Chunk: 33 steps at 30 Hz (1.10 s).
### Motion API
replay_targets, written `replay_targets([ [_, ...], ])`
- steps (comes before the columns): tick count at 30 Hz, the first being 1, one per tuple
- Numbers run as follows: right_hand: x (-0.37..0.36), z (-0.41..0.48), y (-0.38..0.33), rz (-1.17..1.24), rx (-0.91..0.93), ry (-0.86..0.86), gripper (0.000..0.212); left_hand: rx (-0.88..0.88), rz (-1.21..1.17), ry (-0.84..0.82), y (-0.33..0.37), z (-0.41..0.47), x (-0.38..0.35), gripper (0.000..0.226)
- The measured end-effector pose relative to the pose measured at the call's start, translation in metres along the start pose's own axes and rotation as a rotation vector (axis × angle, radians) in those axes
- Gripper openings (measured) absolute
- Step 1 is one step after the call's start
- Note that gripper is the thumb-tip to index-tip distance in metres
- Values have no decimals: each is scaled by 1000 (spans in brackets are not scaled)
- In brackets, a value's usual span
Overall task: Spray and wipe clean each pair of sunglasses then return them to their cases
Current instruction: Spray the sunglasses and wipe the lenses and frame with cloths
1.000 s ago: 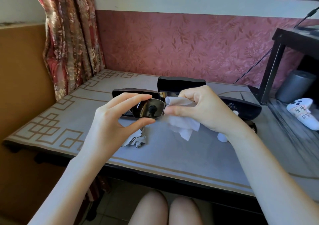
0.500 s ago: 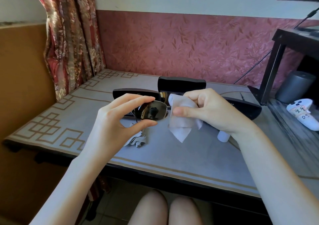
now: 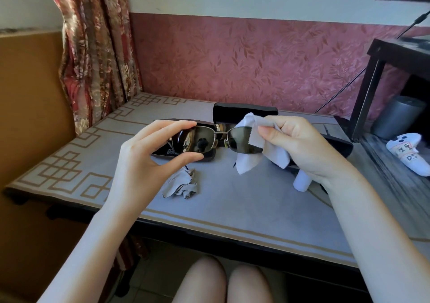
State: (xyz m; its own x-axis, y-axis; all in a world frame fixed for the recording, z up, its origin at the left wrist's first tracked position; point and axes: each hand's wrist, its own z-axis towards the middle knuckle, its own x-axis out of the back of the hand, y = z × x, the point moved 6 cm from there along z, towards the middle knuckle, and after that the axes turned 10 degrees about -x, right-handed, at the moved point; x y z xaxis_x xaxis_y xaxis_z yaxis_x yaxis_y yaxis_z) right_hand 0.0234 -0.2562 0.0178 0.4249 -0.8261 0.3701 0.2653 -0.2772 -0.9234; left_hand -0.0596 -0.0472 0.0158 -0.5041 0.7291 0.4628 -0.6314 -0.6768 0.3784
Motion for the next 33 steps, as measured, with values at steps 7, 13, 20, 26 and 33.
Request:
replay_targets([
  [7, -3, -5, 5, 95, -23, -143, 11, 26, -21, 4, -3, -3, 1, 44],
  [13, -10, -4, 0, 35, -45, -146, 24, 3, -7, -10, -2, -4, 0, 46],
  [20, -23, 2, -15, -111, 4, -10, 13, -63, 53, -49, 5, 0, -6, 46],
  [26, -20, -6, -14, -70, -52, -148, 7, -44, 30, -65, 2, 1, -3, 48],
  [33, -20, -4, -13, -105, -72, -133, 11, -25, 15, -66, 3, 1, -5, 47],
])
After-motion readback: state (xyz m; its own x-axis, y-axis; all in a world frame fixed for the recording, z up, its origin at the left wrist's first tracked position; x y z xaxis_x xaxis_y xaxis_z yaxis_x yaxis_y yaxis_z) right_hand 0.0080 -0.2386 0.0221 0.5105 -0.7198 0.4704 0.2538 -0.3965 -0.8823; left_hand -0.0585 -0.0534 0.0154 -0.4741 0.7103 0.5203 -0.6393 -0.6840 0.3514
